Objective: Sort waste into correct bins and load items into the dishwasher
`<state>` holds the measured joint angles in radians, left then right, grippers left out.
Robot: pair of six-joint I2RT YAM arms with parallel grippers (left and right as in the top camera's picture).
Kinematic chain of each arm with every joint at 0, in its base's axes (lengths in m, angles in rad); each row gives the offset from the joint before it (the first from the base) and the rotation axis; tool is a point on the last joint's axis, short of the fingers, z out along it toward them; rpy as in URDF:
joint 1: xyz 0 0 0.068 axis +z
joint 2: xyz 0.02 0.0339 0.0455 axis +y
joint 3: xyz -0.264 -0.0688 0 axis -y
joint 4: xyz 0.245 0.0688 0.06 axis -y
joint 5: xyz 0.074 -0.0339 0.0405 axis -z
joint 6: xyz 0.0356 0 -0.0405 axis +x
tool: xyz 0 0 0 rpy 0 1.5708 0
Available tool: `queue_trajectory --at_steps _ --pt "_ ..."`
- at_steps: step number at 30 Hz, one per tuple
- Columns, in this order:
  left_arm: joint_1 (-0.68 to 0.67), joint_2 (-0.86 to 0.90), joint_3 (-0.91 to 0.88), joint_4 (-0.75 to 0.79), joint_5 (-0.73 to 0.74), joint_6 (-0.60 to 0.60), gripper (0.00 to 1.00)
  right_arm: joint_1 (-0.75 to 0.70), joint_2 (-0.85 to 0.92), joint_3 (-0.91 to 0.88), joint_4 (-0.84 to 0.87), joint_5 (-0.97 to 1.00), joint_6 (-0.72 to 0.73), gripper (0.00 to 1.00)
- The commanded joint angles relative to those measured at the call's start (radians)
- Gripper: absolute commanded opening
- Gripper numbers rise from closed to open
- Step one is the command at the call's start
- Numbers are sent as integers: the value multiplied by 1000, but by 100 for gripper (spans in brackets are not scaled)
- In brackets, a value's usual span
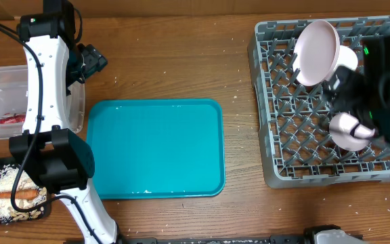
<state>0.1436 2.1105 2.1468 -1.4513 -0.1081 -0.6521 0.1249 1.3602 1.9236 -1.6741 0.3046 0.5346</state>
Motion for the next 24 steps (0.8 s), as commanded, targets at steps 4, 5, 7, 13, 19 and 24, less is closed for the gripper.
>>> queue_trajectory --at_steps 4,5,7,13,19,24 --pt "-11 -5 8 -2 -3 -6 100 -2 -244 -283 26 -203 24 100" --pt "-11 -5 8 -2 -3 -6 100 -2 -256 -299 26 -231 24 100" --pt "-11 -5 8 -2 -3 -6 100 -2 -278 -332 19 -283 23 100" --pt "-11 -5 8 -2 -3 -6 100 -2 -259 -334 -19 -281 -19 100" --pt "-11 -5 8 -2 -3 -6 100 -2 -355 -644 420 -478 -341 100" --pt "-11 -5 8 -2 -3 -6 100 -3 -571 -1085 1012 -579 -412 100"
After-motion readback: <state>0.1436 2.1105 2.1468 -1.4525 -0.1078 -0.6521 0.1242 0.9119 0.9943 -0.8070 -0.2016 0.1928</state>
